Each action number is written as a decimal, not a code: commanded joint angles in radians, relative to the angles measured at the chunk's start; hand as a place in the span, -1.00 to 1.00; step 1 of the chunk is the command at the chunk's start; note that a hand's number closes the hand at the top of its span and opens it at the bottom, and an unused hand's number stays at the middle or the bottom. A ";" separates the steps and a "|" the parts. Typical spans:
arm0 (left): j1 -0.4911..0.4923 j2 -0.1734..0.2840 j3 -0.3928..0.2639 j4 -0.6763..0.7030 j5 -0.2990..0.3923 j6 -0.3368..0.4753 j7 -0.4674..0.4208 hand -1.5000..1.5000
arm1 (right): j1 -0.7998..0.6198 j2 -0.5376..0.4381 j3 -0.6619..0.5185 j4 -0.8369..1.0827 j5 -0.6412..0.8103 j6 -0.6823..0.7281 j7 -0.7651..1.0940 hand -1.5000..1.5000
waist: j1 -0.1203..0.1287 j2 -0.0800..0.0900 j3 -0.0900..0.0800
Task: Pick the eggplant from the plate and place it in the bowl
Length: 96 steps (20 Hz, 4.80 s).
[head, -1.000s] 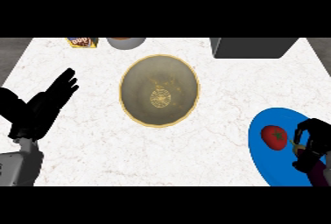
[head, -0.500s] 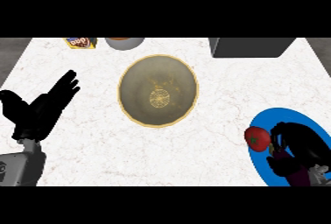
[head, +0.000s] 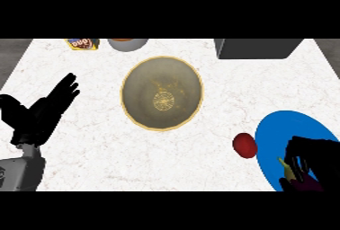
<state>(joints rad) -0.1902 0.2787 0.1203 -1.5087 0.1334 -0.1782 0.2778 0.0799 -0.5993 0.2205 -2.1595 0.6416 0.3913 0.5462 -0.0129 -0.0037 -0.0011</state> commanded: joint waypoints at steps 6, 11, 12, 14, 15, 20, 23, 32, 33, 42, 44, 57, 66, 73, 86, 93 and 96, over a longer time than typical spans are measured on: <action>-0.003 -0.009 -0.011 -0.027 -0.007 -0.007 0.015 0.00 | -0.134 -0.001 -0.087 -0.378 -0.158 0.260 0.299 1.00 | 0.011 -0.001 -0.001; -0.011 -0.014 -0.004 0.014 -0.015 -0.008 -0.020 0.00 | -0.344 0.030 -0.142 -0.333 -0.275 0.380 0.386 1.00 | 0.011 0.000 -0.002; -0.039 -0.021 -0.014 0.020 -0.027 0.013 0.018 0.00 | -0.361 0.088 -0.047 -0.356 -0.224 0.363 0.450 1.00 | 0.010 -0.001 -0.002; -0.040 -0.010 -0.007 0.056 -0.037 -0.001 -0.023 0.00 | -0.444 0.170 -0.077 -0.275 -0.287 0.338 0.470 1.00 | 0.010 0.001 -0.003; -0.024 0.016 0.020 0.026 0.016 -0.046 -0.006 0.00 | -0.465 0.228 0.013 -0.284 -0.237 0.309 0.523 1.00 | 0.021 -0.002 -0.003; -0.046 -0.019 -0.002 0.046 -0.016 -0.012 -0.015 0.00 | -0.743 0.341 -0.001 -0.092 -0.300 0.292 0.659 1.00 | 0.020 0.001 -0.003; -0.058 -0.022 -0.015 -0.003 -0.023 0.005 0.048 0.00 | -0.829 0.404 0.067 -0.039 -0.251 0.241 0.722 1.00 | 0.020 -0.001 -0.002; -0.036 -0.052 -0.028 -0.023 -0.018 0.006 0.048 0.00 | -1.106 0.531 0.053 0.346 -0.057 0.114 0.587 1.00 | 0.036 0.004 -0.001; -0.010 -0.017 -0.002 0.009 -0.015 -0.034 -0.010 0.00 | -1.111 0.581 0.093 0.326 -0.031 0.113 0.644 1.00 | 0.029 0.002 -0.001; -0.044 -0.062 -0.030 0.023 -0.034 -0.004 0.007 0.00 | -1.150 0.598 0.023 0.792 0.131 -0.132 0.355 1.00 | 0.036 0.010 0.000; -0.011 -0.030 -0.011 -0.021 -0.015 -0.033 0.010 0.00 | -1.206 0.593 -0.054 0.926 0.140 -0.166 0.270 1.00 | 0.044 0.011 0.000; -0.083 -0.073 -0.054 0.002 -0.059 0.000 0.018 0.00 | -1.304 0.599 -0.183 1.475 -0.098 -0.456 -0.037 1.00 | 0.079 0.028 0.001; -0.108 -0.057 -0.047 0.035 -0.043 -0.036 0.011 0.00 | -1.372 0.599 -0.209 1.681 -0.312 -0.659 -0.228 -1.00 | 0.117 0.034 0.000; -0.098 -0.058 -0.026 0.071 -0.038 -0.040 -0.030 0.00 | -1.377 0.599 -0.204 1.789 -0.322 -0.850 -0.395 -1.00 | 0.102 0.034 0.000; -0.001 -0.061 -0.007 -0.020 -0.069 0.021 0.009 0.00 | -1.239 0.415 -0.256 1.653 -0.346 -0.799 -0.530 -1.00 | -0.001 -0.006 0.002; 0.012 -0.025 0.050 0.032 -0.036 -0.011 -0.015 0.00 | -1.046 0.359 -0.194 1.281 -0.388 -0.610 -0.549 -1.00 | -0.045 -0.019 0.001; 0.047 -0.040 0.036 -0.020 -0.034 -0.003 0.013 0.00 | -0.974 0.332 -0.201 1.095 -0.457 -0.522 -0.540 -1.00 | -0.057 -0.028 0.002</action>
<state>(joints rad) -0.1721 0.2492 0.1570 -1.5021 0.1003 -0.1937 0.2784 -0.9960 -0.2380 0.0084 -0.8631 0.2389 -0.2277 0.0022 -0.0484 -0.0216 0.0002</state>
